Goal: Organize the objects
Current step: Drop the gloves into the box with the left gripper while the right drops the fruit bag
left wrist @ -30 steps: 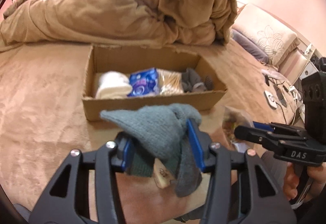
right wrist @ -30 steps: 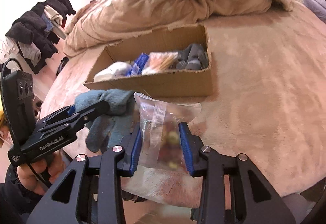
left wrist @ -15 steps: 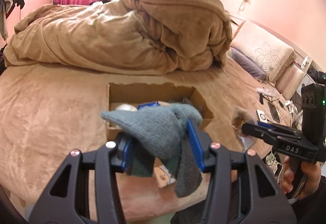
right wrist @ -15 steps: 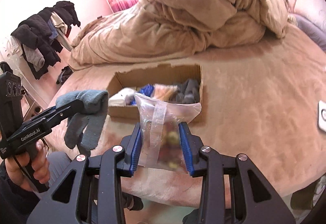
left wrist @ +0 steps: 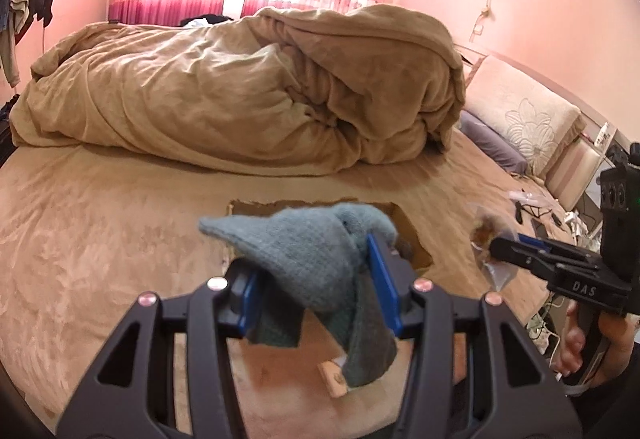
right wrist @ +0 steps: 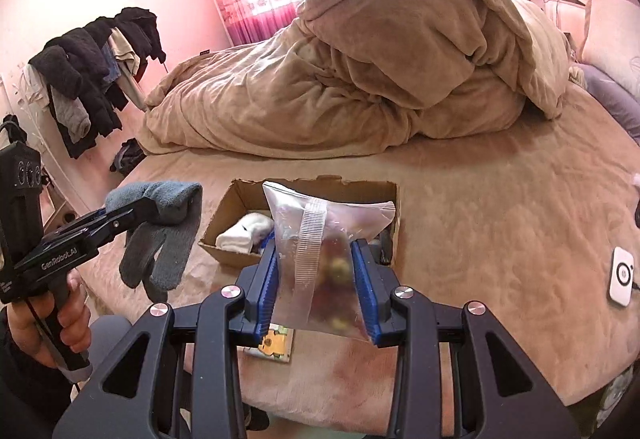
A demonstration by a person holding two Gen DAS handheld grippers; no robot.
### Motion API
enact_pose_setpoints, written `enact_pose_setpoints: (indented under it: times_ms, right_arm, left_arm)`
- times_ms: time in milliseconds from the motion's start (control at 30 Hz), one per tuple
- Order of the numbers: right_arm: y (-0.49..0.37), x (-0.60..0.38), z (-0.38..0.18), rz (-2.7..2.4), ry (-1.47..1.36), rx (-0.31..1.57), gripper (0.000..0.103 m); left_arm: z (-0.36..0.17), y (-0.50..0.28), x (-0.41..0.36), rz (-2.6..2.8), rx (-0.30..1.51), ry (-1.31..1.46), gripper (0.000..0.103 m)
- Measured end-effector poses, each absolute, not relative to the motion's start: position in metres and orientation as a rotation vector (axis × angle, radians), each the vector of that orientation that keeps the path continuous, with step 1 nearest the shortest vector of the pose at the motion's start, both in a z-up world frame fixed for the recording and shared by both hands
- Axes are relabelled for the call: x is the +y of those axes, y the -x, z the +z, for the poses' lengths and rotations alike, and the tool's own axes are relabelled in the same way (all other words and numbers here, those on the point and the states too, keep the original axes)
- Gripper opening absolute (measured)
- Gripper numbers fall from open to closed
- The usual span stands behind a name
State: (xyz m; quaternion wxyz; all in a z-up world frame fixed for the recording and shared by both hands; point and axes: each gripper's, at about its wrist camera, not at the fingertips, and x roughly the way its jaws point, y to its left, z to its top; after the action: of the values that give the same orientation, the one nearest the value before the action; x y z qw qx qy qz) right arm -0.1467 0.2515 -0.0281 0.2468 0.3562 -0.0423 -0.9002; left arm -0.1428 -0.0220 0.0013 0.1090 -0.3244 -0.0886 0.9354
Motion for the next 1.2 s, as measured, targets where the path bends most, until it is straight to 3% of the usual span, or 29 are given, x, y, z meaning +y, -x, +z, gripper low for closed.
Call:
enact_pose_setpoints:
  times_ms: [967, 1133, 1200]
  right_arm:
    - [0.266, 0.199, -0.108, -2.434, -1.121, -0.028, 0.038]
    - [0.271, 0.198, -0.118, -2.462, -1.136, 0.047, 0.038]
    - [0.271, 0.199, -0.120, -2.466, -1.138, 0.051, 0.038]
  left_arm:
    - [-0.105, 0.282, -0.034, 2.694, -0.209, 1.212, 0.050]
    - [-0.111, 0.287, -0.022, 2.720, -0.101, 1.243, 0.054]
    - [-0.109, 0.286, -0.020, 2.726, -0.085, 1.253, 0.061]
